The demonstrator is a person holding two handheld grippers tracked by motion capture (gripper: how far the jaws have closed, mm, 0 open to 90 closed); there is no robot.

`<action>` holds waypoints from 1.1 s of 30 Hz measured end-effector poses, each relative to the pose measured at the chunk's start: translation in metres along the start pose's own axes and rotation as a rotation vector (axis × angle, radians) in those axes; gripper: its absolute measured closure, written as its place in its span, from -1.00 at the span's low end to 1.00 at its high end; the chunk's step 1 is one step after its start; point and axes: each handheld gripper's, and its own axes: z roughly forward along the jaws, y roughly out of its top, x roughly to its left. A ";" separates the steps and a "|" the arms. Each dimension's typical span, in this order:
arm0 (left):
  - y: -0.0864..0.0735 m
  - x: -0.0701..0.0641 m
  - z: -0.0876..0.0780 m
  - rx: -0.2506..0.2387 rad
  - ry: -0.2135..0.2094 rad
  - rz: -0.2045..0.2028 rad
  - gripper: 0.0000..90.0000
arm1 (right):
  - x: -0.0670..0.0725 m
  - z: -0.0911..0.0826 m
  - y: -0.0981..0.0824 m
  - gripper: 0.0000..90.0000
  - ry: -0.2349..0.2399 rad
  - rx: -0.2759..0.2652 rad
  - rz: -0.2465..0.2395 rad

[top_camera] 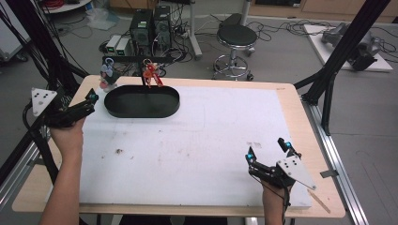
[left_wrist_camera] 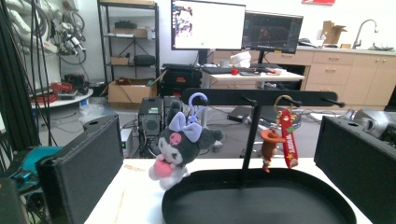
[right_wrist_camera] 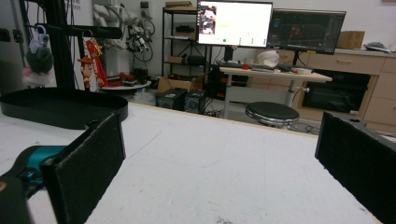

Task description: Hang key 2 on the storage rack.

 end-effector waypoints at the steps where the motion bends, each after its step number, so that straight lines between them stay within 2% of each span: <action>1: 0.000 -0.001 -0.004 -0.003 0.000 -0.001 -0.96 | -0.001 0.000 0.000 -0.98 -0.001 -0.002 -0.004; 7: -0.009 -0.004 -0.025 -0.003 -0.017 -0.014 -0.96 | -0.006 -0.001 0.000 -0.98 -0.012 0.005 0.009; 17: -0.028 -0.010 -0.051 -0.012 -0.019 -0.033 -0.96 | -0.012 -0.005 -0.001 -0.98 -0.030 0.012 0.043; 19: -0.030 -0.009 -0.057 -0.022 -0.014 -0.040 -0.96 | -0.013 -0.004 -0.001 -0.98 -0.029 0.010 0.041; 23: -0.036 -0.012 -0.071 -0.041 -0.003 -0.029 -0.96 | -0.012 -0.005 -0.002 -0.98 -0.029 0.016 0.035; 28: -0.044 -0.014 -0.088 -0.043 0.001 -0.015 -0.96 | -0.011 -0.007 -0.002 -0.98 -0.029 0.008 0.030; 30: -0.048 -0.013 -0.093 -0.054 -0.005 -0.026 -0.96 | -0.011 -0.007 -0.002 -0.98 -0.029 0.010 0.028; 33: -0.055 -0.011 -0.097 -0.045 -0.010 -0.026 -0.96 | -0.012 -0.006 -0.002 -0.98 -0.028 0.007 0.021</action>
